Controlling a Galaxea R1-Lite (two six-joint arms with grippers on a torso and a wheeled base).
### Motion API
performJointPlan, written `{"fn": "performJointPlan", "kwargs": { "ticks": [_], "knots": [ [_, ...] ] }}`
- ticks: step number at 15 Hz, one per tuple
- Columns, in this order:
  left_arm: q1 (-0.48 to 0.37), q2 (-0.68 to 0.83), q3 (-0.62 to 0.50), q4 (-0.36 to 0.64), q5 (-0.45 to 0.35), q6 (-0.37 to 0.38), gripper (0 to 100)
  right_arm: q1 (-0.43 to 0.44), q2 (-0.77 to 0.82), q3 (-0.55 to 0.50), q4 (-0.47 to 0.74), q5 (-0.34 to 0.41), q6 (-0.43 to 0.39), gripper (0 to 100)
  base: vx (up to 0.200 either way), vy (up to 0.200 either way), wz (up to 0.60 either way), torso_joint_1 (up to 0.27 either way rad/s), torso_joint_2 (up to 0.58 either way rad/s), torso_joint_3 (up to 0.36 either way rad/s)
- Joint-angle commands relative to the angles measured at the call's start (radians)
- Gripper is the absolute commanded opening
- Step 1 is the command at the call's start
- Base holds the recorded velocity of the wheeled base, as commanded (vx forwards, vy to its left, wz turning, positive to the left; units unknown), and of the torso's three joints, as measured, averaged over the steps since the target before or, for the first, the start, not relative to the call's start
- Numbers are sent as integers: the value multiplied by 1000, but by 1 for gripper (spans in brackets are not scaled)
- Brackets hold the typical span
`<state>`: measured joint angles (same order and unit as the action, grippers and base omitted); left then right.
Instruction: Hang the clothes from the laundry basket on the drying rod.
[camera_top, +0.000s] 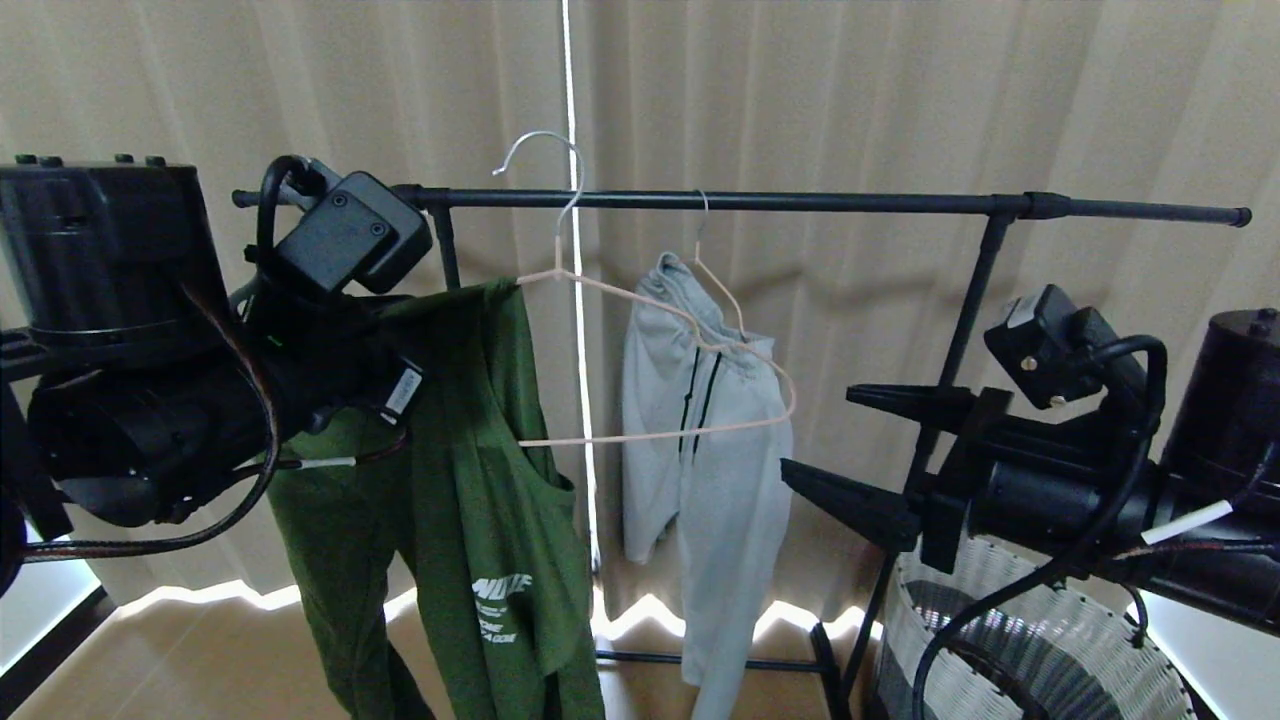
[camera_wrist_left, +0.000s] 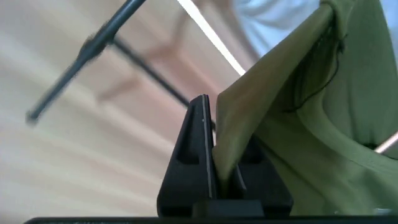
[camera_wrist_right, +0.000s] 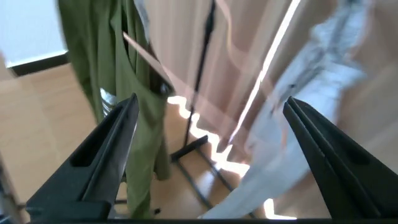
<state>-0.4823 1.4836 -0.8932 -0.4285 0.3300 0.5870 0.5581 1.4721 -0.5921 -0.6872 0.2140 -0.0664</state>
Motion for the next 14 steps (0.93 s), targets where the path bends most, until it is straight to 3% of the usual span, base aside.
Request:
{"fn": "performJointPlan", "kwargs": {
  "ticks": [1, 5, 9, 11, 12, 14],
  "knots": [
    [-1, 1, -7, -1, 17, -12, 0, -53, -26, 110, -57, -8, -1, 100, 0, 0, 0, 0, 0, 0],
    [-65, 1, -33, -65, -48, -92, 0, -61, -10, 170, -63, -4, 34, 100, 0, 0, 0, 0, 0, 0],
    [-130, 6, -98, -73, -54, -164, 0, -47, 7, 202, -115, -2, 82, 100, 0, 0, 0, 0, 0, 0],
    [-140, 7, -105, -73, -78, -182, 0, -9, 33, 199, -164, -4, 109, 100, 0, 0, 0, 0, 0, 0],
    [-140, 3, -104, -73, -134, -185, 0, 28, 94, 189, -224, -4, 135, 100, 0, 0, 0, 0, 0, 0],
    [-142, 3, -105, -73, -143, -185, 0, 45, 183, 167, -334, -5, 138, 100, 0, 0, 0, 0, 0, 0]
  ]
}}
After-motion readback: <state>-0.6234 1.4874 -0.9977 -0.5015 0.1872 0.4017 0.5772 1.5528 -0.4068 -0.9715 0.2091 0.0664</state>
